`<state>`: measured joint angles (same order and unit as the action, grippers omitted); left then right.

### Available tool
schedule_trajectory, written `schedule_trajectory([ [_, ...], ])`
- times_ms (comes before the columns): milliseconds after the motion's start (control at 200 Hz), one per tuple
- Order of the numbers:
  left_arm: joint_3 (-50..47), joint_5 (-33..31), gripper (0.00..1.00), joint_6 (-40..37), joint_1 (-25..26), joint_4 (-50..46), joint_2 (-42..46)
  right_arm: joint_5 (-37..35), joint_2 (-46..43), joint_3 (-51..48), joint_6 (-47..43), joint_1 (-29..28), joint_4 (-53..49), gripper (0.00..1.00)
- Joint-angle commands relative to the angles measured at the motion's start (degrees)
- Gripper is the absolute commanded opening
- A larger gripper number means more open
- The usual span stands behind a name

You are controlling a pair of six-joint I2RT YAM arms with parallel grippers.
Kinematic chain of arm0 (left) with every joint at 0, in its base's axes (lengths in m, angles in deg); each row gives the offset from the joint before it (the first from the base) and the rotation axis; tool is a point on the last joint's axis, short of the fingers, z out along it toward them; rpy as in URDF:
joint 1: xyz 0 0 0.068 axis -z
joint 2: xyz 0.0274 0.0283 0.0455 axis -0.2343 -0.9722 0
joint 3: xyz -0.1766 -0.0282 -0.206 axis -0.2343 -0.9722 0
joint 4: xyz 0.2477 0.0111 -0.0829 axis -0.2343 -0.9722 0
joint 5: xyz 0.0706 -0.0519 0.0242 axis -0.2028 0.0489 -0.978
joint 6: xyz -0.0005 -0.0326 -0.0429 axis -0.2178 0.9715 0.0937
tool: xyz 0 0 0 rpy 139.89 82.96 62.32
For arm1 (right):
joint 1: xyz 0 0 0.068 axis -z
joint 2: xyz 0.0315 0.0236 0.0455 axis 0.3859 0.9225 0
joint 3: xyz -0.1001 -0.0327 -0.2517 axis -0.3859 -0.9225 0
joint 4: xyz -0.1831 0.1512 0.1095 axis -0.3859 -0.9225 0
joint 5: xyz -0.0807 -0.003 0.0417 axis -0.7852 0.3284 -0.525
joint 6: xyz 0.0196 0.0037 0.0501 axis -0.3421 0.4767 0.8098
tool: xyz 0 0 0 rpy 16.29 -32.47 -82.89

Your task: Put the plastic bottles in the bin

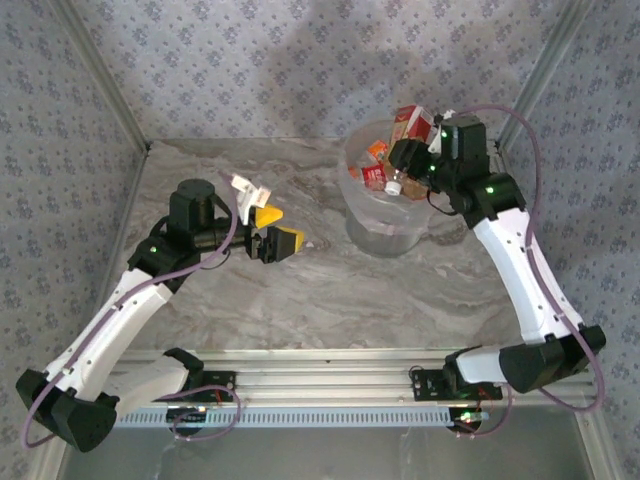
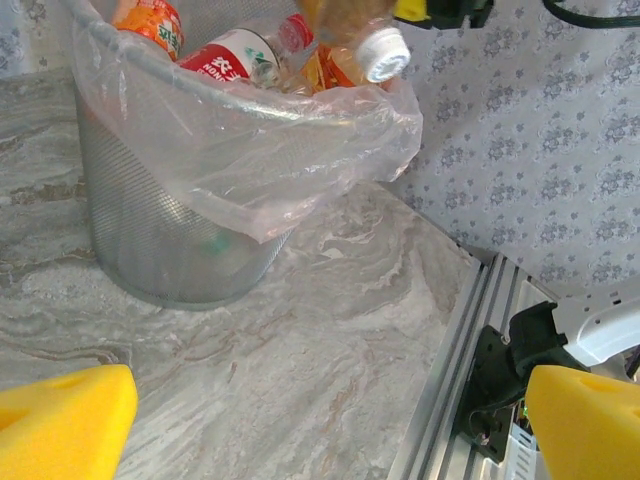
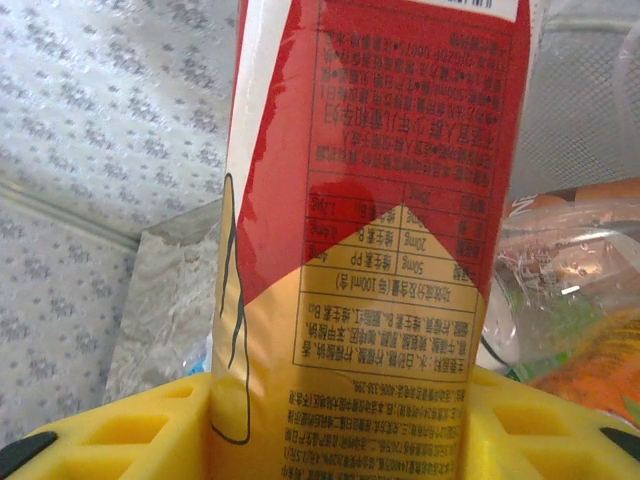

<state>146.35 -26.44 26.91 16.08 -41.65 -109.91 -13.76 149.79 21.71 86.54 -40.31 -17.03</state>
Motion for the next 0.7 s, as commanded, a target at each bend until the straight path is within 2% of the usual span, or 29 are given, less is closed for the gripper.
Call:
schedule_trajectory([
  [0, -0.35, 1.98, 1.0, -0.67, -0.13, 2.23, 0.18, -3.74, 1.98, -1.24, 5.57, -0.02, 7.05, 0.53],
  [245, -0.58, 1.5, 1.0, -0.83, -0.16, 1.94, 0.21, -5.75, 8.52, 1.92, 6.6, -2.02, 10.6, 0.53],
  [445, -0.67, 0.8, 1.0, -1.03, -0.18, 1.55, -0.1, -6.99, 12.74, 5.47, 4.49, -3.84, 8.3, 0.55],
  [580, -0.67, 0.49, 0.99, -1.04, -0.11, 1.46, -0.1, -8.29, 13.18, 6.27, 3.13, -4.64, 6.56, 0.59],
  [695, -0.63, 0.48, 1.0, -1.1, -0.11, 1.25, -0.34, -8.45, 12.53, 6.2, 2.69, -4.97, 6.21, 0.67],
])
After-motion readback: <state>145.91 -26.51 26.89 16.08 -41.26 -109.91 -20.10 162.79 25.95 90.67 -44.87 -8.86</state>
